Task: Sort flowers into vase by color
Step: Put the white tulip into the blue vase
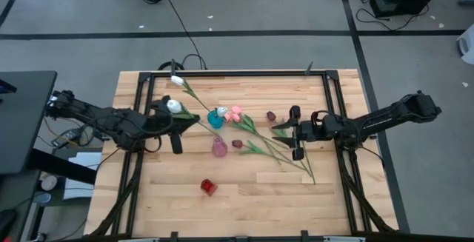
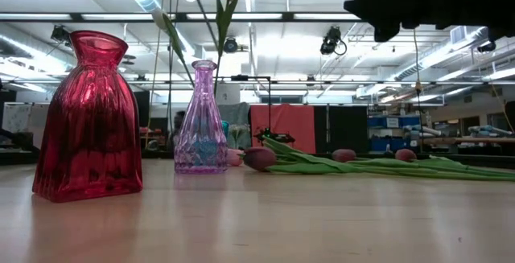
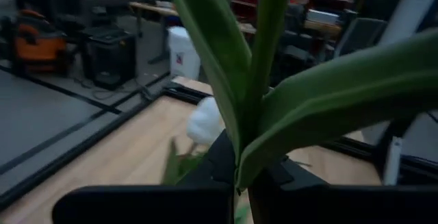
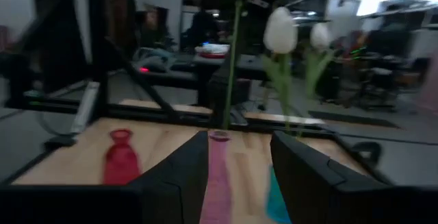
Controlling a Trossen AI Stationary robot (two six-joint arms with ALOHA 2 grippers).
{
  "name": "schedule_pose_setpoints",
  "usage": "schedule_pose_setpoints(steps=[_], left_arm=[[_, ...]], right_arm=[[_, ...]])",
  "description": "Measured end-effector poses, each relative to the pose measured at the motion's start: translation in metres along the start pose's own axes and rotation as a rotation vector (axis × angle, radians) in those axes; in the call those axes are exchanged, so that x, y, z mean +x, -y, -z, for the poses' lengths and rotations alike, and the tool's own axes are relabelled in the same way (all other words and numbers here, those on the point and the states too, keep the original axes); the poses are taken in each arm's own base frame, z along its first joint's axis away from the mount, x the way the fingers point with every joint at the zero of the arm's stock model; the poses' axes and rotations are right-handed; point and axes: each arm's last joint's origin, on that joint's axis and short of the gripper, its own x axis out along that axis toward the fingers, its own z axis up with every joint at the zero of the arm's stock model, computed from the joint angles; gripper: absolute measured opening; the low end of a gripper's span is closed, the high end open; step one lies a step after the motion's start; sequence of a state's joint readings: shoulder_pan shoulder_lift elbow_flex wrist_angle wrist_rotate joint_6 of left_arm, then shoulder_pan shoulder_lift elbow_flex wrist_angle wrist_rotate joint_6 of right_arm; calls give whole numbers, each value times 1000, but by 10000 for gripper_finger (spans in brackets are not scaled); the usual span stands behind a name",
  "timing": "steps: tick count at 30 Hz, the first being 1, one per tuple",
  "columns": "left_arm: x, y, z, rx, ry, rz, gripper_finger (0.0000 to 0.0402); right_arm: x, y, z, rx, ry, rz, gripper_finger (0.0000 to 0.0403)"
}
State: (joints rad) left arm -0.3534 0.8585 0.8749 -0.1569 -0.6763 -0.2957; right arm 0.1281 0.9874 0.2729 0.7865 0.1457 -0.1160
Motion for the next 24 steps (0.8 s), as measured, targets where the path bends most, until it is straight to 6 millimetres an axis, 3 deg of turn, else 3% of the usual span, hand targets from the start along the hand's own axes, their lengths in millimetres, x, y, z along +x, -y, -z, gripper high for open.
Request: schedule_pose_setpoints(steps=[11, 24], left_arm=[[-2, -14, 3, 88, 5, -259, 20], [38, -21, 22, 170, -63, -445, 20]], right_arm=[[1, 23, 5, -4, -32, 54, 168], [3, 42, 14, 34, -76, 44, 168]])
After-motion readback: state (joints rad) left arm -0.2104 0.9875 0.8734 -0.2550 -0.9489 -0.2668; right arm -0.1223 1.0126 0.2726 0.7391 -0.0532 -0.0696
